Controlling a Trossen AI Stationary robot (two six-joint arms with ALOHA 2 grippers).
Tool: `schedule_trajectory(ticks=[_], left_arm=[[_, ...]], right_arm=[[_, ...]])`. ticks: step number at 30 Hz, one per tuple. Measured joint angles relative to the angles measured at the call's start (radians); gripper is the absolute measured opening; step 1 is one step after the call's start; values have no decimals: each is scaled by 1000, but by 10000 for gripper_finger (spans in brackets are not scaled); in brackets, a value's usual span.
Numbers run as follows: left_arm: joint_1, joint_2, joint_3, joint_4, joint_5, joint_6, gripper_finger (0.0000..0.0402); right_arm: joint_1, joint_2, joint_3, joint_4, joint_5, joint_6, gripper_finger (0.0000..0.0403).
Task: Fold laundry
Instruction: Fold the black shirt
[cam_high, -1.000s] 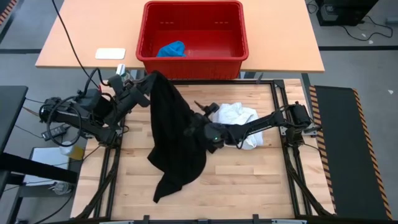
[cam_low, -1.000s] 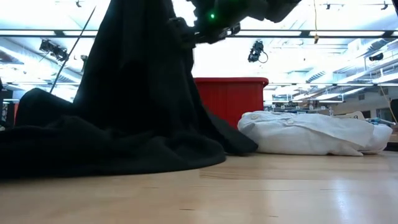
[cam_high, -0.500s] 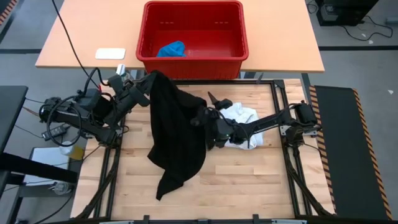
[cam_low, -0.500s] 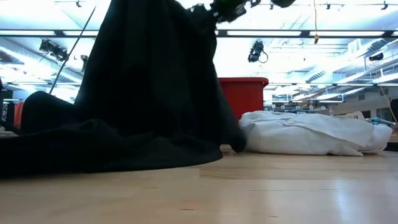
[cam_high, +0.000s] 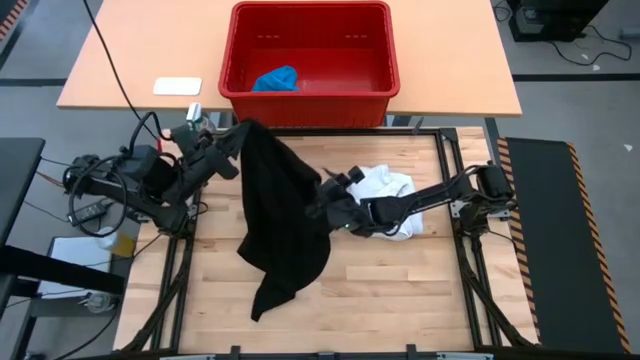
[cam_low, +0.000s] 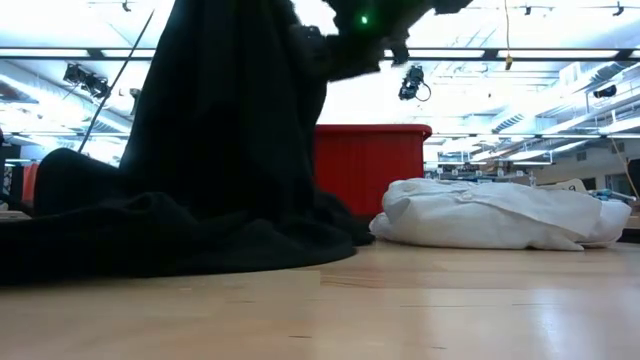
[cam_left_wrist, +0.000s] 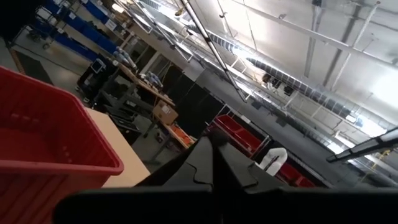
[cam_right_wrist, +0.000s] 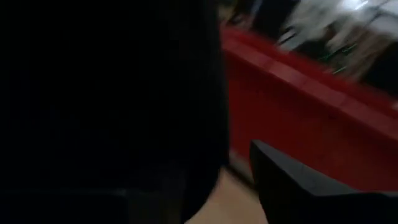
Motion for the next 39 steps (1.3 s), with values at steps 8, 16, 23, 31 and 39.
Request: schedule_trajectory(ticks=[8,16,23,31,39], left_arm=[[-46,-5,0,1,-7,6,4],[-59,-5,0,0,-7,19,4],[-58,-14,0,2,-9,92,4],[-77,-12,0,1,49,35,4],[-76,-3,0,95,113,18,4]], right_arm=[[-64,1,0,-181,-163,285,73],[-132,0,0,-142,-528,222,24],[-111,-9,0,-136,-690,224,153],[-48,-5,0,22,-605,254,312],[-6,70,0,111,-293,74,323]])
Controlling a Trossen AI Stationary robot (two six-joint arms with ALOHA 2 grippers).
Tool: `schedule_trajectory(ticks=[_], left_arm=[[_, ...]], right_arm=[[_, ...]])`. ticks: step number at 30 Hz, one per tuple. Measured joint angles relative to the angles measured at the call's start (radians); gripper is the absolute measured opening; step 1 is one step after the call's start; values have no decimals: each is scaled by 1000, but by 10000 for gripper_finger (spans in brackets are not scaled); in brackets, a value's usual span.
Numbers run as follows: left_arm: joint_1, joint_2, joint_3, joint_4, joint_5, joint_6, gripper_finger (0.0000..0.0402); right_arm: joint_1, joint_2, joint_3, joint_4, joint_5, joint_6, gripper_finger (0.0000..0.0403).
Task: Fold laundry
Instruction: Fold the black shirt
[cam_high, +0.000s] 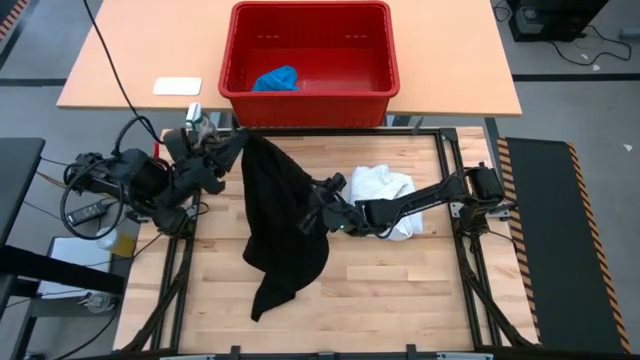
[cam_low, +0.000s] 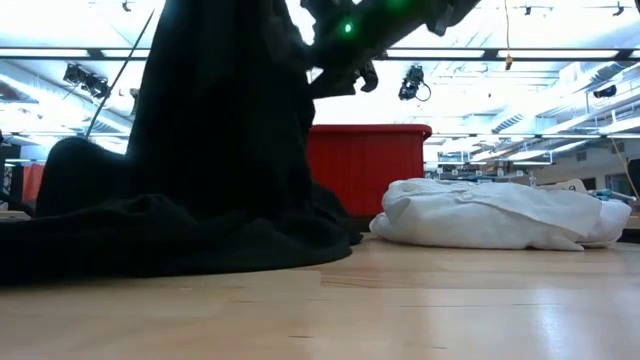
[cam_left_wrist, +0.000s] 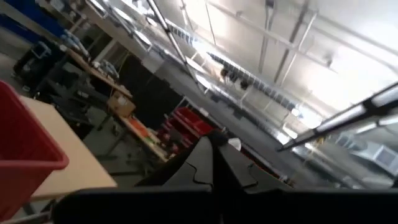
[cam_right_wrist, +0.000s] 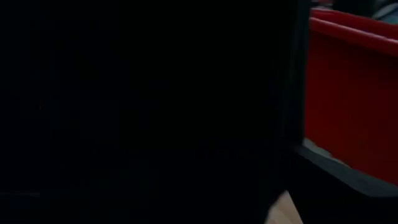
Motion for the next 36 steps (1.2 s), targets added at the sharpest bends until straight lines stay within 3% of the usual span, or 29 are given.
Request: schedule_trajectory(ticks=[7,12,18,23,25,30,36], left_arm=[[4,0,0,96,-2,70,4],[4,0,0,99,-7,84,4],[4,0,0,101,-10,88,4],[4,-2,0,108,-10,114,4],[4,-2,0,119,-10,143,4],[-11,-46,0,30,-11,193,4],[-93,-208,0,-368,14,51,4]], right_arm=[[-11,40,-1,3,77,16,271],[-16,26,0,106,69,-25,202],[-78,34,1,171,-174,-49,119],[-92,34,1,130,-174,-21,28],[-92,27,0,119,-175,-42,11],[-92,-112,0,-99,-299,23,8],[-92,-418,-1,-482,-365,27,10]])
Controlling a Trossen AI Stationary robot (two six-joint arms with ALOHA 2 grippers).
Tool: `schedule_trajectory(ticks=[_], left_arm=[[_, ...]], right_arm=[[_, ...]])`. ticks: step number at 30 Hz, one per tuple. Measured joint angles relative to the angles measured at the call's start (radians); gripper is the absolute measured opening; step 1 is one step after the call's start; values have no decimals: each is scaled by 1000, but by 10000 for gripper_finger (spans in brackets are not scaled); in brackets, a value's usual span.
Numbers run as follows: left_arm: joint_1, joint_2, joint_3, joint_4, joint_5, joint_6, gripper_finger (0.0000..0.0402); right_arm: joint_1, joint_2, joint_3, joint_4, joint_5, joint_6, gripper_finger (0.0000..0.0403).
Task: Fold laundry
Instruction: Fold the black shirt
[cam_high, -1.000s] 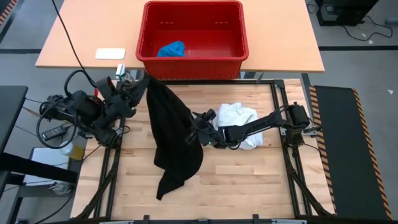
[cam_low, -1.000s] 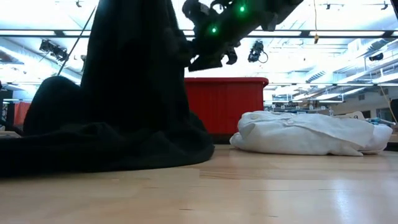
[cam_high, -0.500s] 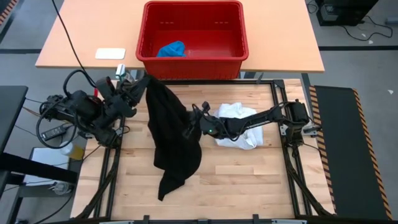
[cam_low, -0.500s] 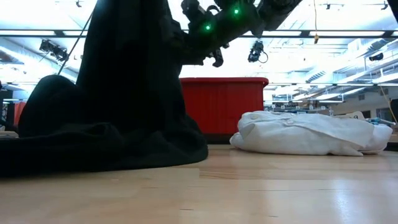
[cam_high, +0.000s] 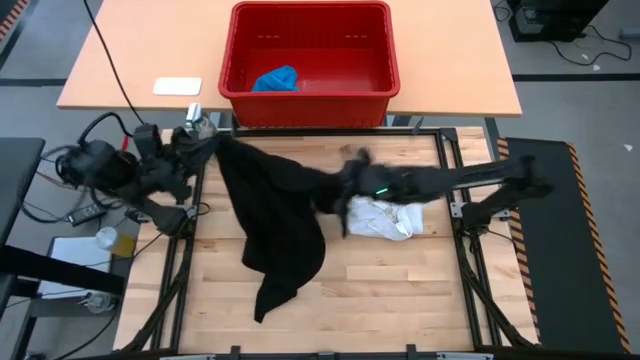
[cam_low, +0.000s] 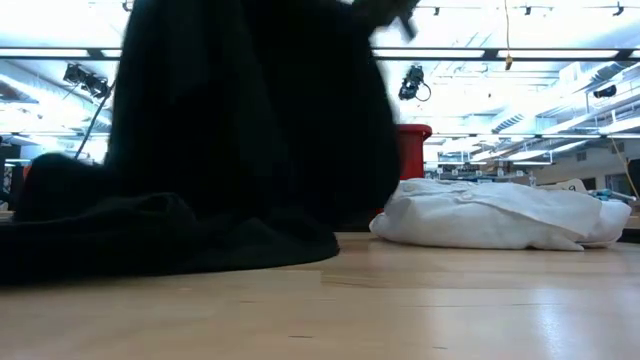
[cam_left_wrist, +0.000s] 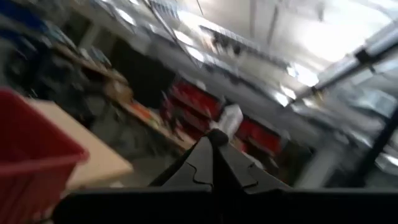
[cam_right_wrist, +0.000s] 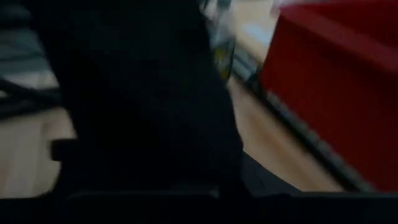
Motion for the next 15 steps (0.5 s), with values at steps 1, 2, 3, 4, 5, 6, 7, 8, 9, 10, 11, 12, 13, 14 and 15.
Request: schedule_trajectory(ticks=[1,2,3,4,5,6,7,8,9,10,11,12,13,14,15], left_arm=[[-11,-27,0,-68,16,-45,4],[-20,-53,0,-129,38,-96,4],[-25,-78,0,-180,63,-147,4],[-29,-96,0,-217,93,-196,4],[-30,-112,0,-245,119,-240,4],[-30,-123,0,-266,138,-271,4],[-30,-129,0,-281,145,-291,4],[-30,-132,0,-291,146,-302,4],[-29,-130,1,-304,147,-304,4],[-29,-120,1,-324,147,-304,4],[-27,-104,1,-341,144,-304,4],[-20,-88,1,-365,142,-304,3],[-11,-71,0,-396,142,-305,3],[-1,-52,0,-424,142,-311,2],[9,-32,2,-459,143,-320,2]], right_arm=[[-1,-58,0,-25,0,-20,10],[-5,-113,1,-44,-1,-39,10],[-9,-162,1,-57,-6,-55,10],[-15,-209,1,-65,-20,-69,10],[-23,-253,1,-67,-39,-80,10],[-32,-292,1,-69,-71,-90,10],[-43,-330,1,-77,-110,-100,10],[-55,-362,1,-87,-149,-105,10],[-64,-386,2,-103,-185,-105,10],[-72,-403,2,-121,-219,-96,10],[-79,-414,2,-146,-244,-76,10],[-85,-424,2,-173,-267,-51,10],[-89,-427,2,-199,-287,-26,9],[-93,-430,3,-239,-310,-3,8],[-95,-429,20,-314,-328,17,7]])
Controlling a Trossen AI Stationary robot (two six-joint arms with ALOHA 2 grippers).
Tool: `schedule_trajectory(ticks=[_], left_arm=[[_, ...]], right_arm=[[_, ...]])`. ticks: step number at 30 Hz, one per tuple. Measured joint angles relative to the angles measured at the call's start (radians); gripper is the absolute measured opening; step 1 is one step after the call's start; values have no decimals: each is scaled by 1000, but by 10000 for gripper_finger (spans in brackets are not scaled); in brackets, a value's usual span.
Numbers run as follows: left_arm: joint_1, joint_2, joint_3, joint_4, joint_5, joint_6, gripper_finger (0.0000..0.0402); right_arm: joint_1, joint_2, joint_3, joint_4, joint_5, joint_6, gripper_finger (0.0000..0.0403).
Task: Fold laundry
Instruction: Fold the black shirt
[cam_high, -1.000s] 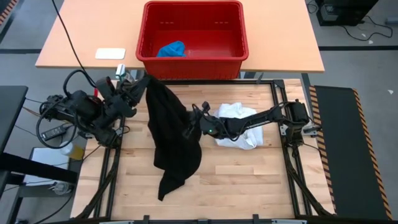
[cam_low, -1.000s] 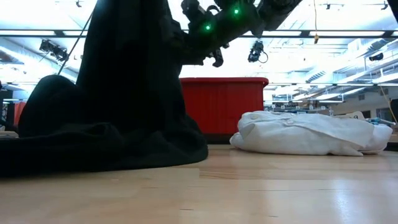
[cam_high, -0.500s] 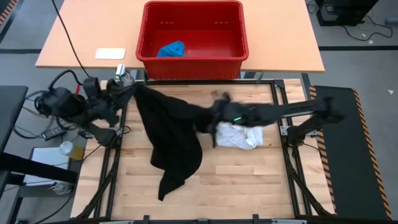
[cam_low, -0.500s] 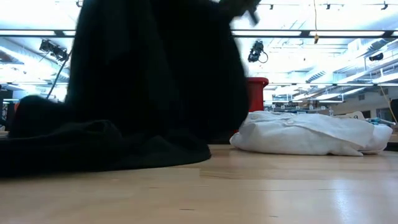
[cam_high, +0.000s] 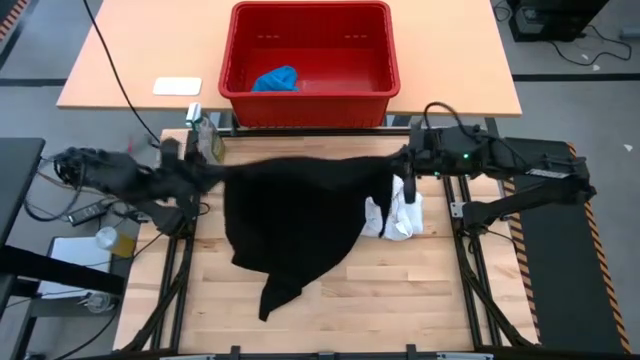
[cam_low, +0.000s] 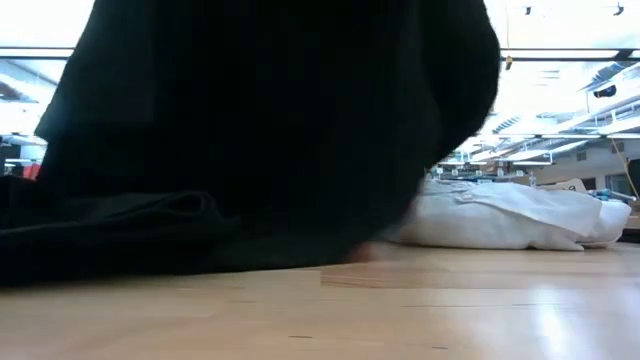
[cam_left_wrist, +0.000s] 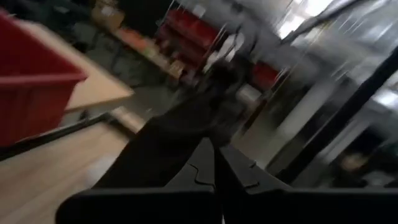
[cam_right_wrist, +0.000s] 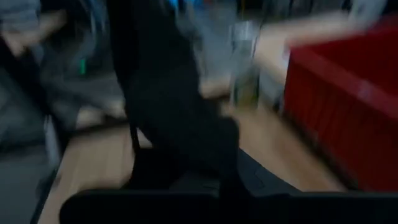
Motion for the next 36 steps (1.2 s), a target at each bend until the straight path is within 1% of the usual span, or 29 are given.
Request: schedule_trajectory(ticks=[3,5,7,9,13,16,17,19,21,22,25,26,29,31,34,36], left_arm=[[27,60,45,-188,13,-14,2],[48,112,90,-303,13,5,1],[75,173,143,-396,33,57,1],[111,249,226,-467,72,130,1],[161,401,446,-708,91,248,1],[177,508,637,-876,93,332,4],[178,540,700,-906,105,363,5],[177,594,828,-962,166,409,7],[176,632,950,-981,227,437,8],[171,648,1007,-986,239,437,8],[151,697,1152,-1009,236,437,7],[147,710,1166,-995,233,443,5],[145,702,1122,-935,233,496,3],[143,718,1123,-921,232,524,3],[152,733,1146,-854,229,632,3],[152,733,1159,-767,226,698,3]], right_arm=[[-2,27,92,-209,-46,25,7],[-2,64,151,-336,-80,25,7],[-3,103,211,-393,-114,30,7],[-5,138,283,-447,-146,32,7],[-5,202,432,-574,-152,31,7],[-5,245,536,-617,-154,28,7],[-5,251,574,-624,-164,24,7],[-5,258,642,-623,-201,24,7],[-5,262,700,-620,-246,27,7],[-4,270,726,-619,-257,35,7],[-3,286,806,-641,-279,65,7],[-3,288,831,-645,-280,65,7],[-3,294,882,-647,-280,55,7],[-3,304,899,-639,-281,49,7],[-4,320,920,-606,-288,20,7],[-5,323,932,-552,-320,-10,7]])
